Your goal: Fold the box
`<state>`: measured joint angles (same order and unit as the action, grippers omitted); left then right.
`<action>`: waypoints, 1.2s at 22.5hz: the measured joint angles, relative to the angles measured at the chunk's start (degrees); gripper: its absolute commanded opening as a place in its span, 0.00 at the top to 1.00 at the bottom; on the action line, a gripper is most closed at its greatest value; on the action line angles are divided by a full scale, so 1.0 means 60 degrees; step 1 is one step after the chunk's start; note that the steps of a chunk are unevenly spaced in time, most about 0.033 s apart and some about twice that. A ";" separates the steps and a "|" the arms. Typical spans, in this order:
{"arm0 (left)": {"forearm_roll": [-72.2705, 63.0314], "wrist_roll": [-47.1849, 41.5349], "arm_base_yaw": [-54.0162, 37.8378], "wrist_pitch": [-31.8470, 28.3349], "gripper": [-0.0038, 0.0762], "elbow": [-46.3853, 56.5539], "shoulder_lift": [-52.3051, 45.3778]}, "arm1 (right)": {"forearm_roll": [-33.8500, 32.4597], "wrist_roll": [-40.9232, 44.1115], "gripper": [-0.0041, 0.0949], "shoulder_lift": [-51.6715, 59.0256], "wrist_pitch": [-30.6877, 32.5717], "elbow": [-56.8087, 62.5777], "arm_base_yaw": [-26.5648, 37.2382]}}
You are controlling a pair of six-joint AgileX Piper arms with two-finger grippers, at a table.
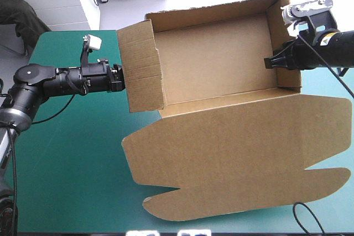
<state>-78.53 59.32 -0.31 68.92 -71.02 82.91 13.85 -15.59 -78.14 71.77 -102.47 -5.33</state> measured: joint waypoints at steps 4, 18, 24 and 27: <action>-0.0453 -0.0162 0.0000 0.0000 0.94 0.0000 0.0000 | 0.0000 0.0023 0.98 0.0000 0.0000 0.0000 0.0000; -0.1216 -0.0446 0.0392 -0.0016 0.36 0.0000 -0.0312 | -0.0149 0.0099 0.98 0.0000 0.0000 0.0000 0.0000; -0.1453 -0.0013 0.1178 -0.0006 0.22 0.0000 -0.0327 | -0.0251 0.0099 0.98 0.0000 0.0000 0.0000 0.0012; -0.1623 -0.0004 0.1203 -0.0024 0.22 0.0000 -0.0338 | -0.0260 0.0132 0.98 0.0000 0.0000 0.0000 0.0012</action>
<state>-88.27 59.29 6.90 68.78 -71.02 80.88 12.29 -14.80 -78.14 71.77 -102.47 -5.26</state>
